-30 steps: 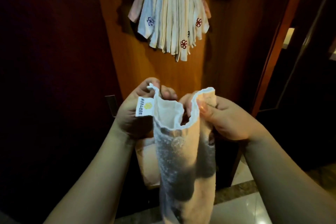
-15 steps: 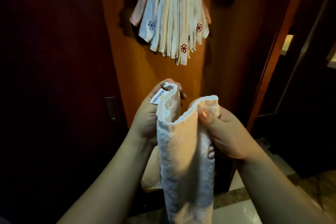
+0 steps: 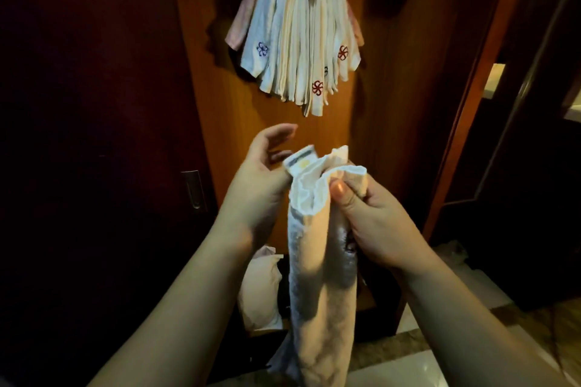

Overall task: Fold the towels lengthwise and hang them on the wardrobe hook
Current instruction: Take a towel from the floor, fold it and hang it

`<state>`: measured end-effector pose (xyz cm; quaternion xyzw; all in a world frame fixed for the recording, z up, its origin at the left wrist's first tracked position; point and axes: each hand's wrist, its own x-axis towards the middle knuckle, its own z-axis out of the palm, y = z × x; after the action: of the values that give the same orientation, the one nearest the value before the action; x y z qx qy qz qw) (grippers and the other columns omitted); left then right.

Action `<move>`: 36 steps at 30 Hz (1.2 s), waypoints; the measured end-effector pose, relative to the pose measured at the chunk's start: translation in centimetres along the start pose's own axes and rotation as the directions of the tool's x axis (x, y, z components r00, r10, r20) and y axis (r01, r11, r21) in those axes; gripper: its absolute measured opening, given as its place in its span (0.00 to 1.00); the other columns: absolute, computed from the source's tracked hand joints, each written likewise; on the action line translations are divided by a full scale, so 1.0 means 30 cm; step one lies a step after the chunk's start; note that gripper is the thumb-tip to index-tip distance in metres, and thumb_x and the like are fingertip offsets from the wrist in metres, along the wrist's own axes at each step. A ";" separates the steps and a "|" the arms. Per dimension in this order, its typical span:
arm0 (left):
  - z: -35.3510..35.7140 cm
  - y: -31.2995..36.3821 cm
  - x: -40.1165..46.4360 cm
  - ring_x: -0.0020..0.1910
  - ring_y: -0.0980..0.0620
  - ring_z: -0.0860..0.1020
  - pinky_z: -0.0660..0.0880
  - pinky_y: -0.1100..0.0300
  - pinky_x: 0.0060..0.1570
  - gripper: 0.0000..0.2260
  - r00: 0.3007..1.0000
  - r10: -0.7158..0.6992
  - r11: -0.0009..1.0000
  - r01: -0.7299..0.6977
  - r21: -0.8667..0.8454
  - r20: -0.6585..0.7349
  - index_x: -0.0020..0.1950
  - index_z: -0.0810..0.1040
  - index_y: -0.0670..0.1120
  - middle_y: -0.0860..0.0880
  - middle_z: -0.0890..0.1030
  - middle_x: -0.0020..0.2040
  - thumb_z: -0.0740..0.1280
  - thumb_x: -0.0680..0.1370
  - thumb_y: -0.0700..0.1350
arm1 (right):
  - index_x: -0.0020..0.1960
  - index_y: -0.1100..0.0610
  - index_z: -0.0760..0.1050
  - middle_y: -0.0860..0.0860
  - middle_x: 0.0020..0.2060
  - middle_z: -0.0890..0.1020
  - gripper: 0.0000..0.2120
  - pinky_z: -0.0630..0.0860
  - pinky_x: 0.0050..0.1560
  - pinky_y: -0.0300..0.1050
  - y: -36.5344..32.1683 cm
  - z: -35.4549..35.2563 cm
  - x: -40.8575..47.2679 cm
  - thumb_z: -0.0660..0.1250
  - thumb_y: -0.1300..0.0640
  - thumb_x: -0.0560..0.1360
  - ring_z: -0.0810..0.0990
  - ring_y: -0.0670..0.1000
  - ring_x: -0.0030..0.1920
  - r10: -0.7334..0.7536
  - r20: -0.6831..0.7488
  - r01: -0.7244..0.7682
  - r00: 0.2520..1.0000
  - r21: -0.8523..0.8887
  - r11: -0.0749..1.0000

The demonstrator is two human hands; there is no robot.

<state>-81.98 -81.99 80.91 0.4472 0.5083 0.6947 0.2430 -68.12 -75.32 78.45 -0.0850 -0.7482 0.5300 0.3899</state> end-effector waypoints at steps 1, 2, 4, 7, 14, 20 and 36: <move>-0.016 0.003 -0.003 0.56 0.57 0.78 0.77 0.65 0.51 0.16 0.996 0.061 0.998 -0.061 -0.006 -0.065 0.60 0.76 0.54 0.58 0.79 0.55 0.73 0.74 0.47 | 0.51 0.32 0.80 0.39 0.52 0.84 0.10 0.74 0.57 0.34 0.004 -0.007 0.001 0.64 0.39 0.72 0.81 0.39 0.56 0.005 -0.011 -0.005 1.000 -0.005 1.000; -0.030 0.014 -0.012 0.55 0.58 0.77 0.75 0.63 0.53 0.10 0.983 0.152 0.988 -0.155 -0.021 -0.103 0.57 0.78 0.53 0.59 0.80 0.53 0.71 0.76 0.48 | 0.50 0.32 0.81 0.42 0.53 0.84 0.09 0.75 0.59 0.37 0.007 -0.012 0.002 0.65 0.38 0.72 0.81 0.41 0.57 0.022 -0.027 -0.022 0.999 -0.002 1.000; -0.075 0.029 -0.032 0.54 0.59 0.76 0.71 0.64 0.56 0.05 0.930 0.363 0.932 -0.362 0.040 -0.058 0.52 0.79 0.54 0.57 0.79 0.52 0.64 0.80 0.50 | 0.49 0.31 0.81 0.47 0.55 0.82 0.08 0.75 0.64 0.44 0.016 -0.027 0.005 0.65 0.37 0.73 0.80 0.43 0.59 0.035 -0.048 -0.036 0.998 -0.015 0.999; -0.117 0.081 -0.071 0.65 0.52 0.71 0.67 0.60 0.64 0.16 0.848 0.437 0.790 -0.521 0.323 0.299 0.51 0.81 0.56 0.56 0.74 0.59 0.60 0.79 0.64 | 0.52 0.33 0.81 0.53 0.59 0.80 0.18 0.74 0.65 0.47 0.020 -0.035 0.005 0.66 0.27 0.68 0.79 0.48 0.61 0.032 -0.044 -0.033 0.999 -0.015 0.999; -0.150 0.133 -0.055 0.70 0.61 0.58 0.63 0.51 0.70 0.18 0.835 0.127 0.446 -0.531 0.721 0.536 0.49 0.78 0.63 0.68 0.66 0.62 0.60 0.69 0.72 | 0.52 0.35 0.81 0.46 0.55 0.76 0.18 0.74 0.62 0.44 0.037 -0.049 -0.003 0.65 0.27 0.69 0.78 0.47 0.60 -0.016 -0.046 0.013 0.999 -0.057 0.998; -0.165 0.152 -0.040 0.69 0.62 0.64 0.66 0.63 0.64 0.15 0.795 0.109 0.530 -0.555 0.641 0.597 0.55 0.77 0.64 0.67 0.69 0.61 0.65 0.71 0.66 | 0.54 0.35 0.81 0.54 0.59 0.78 0.18 0.74 0.63 0.43 0.050 -0.064 -0.028 0.66 0.28 0.69 0.79 0.48 0.61 -0.017 -0.036 0.014 0.999 -0.071 0.997; -0.160 0.135 -0.010 0.49 0.60 0.70 0.73 0.60 0.46 0.12 0.695 -0.011 0.291 -0.686 0.667 0.719 0.39 0.70 0.60 0.60 0.74 0.46 0.59 0.74 0.66 | 0.49 0.38 0.82 0.46 0.49 0.78 0.06 0.75 0.54 0.40 0.072 -0.055 -0.081 0.67 0.44 0.75 0.80 0.48 0.53 -0.109 -0.077 0.100 0.991 -0.104 0.990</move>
<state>-85.53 -86.07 84.15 0.8001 0.5780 0.1472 -0.0643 -65.96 -74.51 75.62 -0.0868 -0.7605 0.4669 0.4428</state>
